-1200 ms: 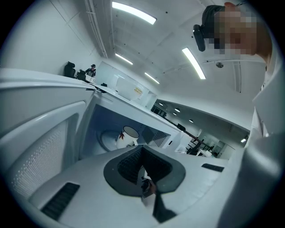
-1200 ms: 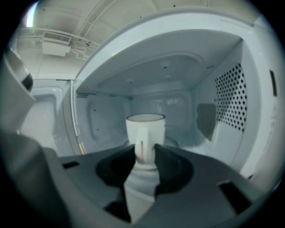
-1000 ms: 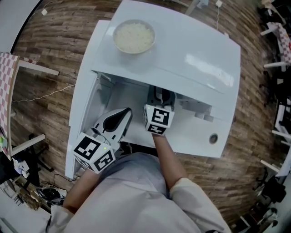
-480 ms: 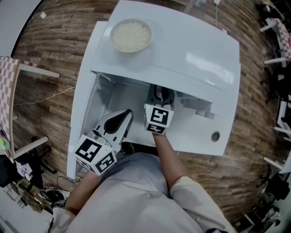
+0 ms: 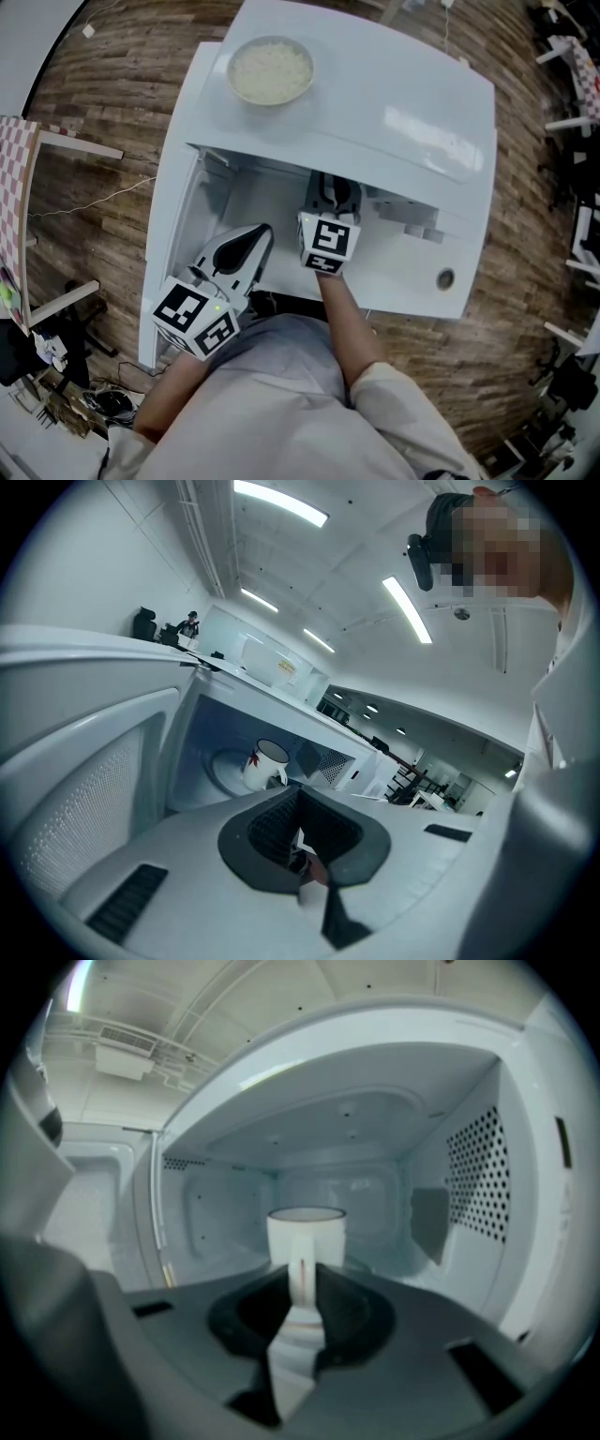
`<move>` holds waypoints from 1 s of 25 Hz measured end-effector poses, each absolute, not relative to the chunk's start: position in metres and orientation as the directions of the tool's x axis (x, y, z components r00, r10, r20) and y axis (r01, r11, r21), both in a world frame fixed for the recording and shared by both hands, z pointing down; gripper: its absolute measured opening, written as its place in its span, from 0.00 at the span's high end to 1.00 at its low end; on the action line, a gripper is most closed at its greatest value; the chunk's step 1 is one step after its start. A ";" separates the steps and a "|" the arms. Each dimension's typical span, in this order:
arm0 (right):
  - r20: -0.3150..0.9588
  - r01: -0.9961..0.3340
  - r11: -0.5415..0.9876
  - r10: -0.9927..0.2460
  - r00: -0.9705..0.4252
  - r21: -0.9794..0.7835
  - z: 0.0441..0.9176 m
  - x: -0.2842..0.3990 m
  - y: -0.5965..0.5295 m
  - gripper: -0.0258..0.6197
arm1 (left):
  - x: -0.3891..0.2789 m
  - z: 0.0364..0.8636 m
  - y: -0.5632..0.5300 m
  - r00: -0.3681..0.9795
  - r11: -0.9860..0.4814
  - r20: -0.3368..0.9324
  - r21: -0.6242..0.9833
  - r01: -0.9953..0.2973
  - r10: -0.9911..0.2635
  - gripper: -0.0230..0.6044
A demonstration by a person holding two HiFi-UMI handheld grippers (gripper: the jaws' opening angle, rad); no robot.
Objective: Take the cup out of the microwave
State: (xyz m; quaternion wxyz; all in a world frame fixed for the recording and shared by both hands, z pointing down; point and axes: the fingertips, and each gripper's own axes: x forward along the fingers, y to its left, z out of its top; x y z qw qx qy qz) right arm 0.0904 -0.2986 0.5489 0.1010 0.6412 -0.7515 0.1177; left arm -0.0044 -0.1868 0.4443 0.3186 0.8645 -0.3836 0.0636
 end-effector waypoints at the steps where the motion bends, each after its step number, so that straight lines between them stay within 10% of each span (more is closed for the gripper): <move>1: 0.303 -0.987 0.151 -0.940 -0.159 -0.047 0.549 0.091 -0.299 0.83 | -0.004 0.444 -0.187 0.698 -0.503 0.355 0.502 -0.703 -0.622 0.95; 25: 0.277 -0.982 0.187 -0.942 -0.191 -0.040 0.529 0.089 -0.284 0.85 | -0.007 0.437 -0.173 0.719 -0.530 0.341 0.501 -0.684 -0.606 0.95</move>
